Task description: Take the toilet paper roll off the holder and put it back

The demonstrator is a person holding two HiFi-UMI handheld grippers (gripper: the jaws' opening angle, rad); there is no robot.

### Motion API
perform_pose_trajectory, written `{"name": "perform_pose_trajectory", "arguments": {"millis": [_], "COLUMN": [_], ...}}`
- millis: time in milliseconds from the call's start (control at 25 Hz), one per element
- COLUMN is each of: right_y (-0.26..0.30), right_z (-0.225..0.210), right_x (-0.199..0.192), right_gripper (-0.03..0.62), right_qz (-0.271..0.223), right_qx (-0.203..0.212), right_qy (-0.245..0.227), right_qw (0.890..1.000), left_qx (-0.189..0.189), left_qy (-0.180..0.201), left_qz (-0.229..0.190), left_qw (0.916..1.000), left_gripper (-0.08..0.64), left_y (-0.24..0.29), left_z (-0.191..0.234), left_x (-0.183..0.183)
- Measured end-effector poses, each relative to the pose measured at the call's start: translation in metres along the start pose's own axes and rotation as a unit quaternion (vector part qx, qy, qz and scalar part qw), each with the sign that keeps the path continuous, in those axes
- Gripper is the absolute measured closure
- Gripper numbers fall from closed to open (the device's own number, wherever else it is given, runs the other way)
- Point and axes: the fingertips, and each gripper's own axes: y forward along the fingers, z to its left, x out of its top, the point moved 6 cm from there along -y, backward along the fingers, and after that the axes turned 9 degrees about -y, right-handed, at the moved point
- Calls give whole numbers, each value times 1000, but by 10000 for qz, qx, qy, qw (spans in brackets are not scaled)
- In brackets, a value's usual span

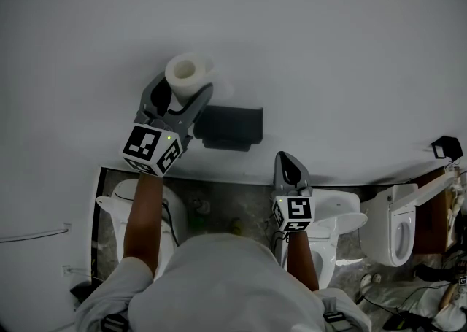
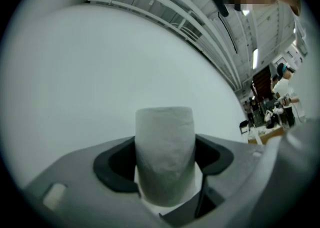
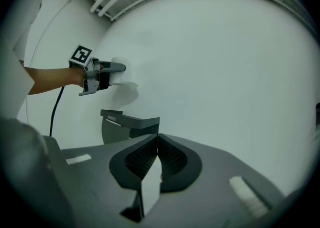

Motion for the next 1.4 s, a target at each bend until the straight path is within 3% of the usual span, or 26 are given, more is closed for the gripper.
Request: {"name": "perform_pose_trajectory", "arguments": {"millis": [1400], "right_y": [-6], "right_z": [0], "right_x": [-15], "right_gripper": [591], "right_qz": [285], "right_qx": [-53], "right_qy": [26], "right_qw": [9996], "left_qx": [-176], "left_qy": [-532], "left_qz": [793], "left_qw": [9953], "left_gripper": [233], "left_y": [6], "left_z": [-5], "left_x": [-98]}}
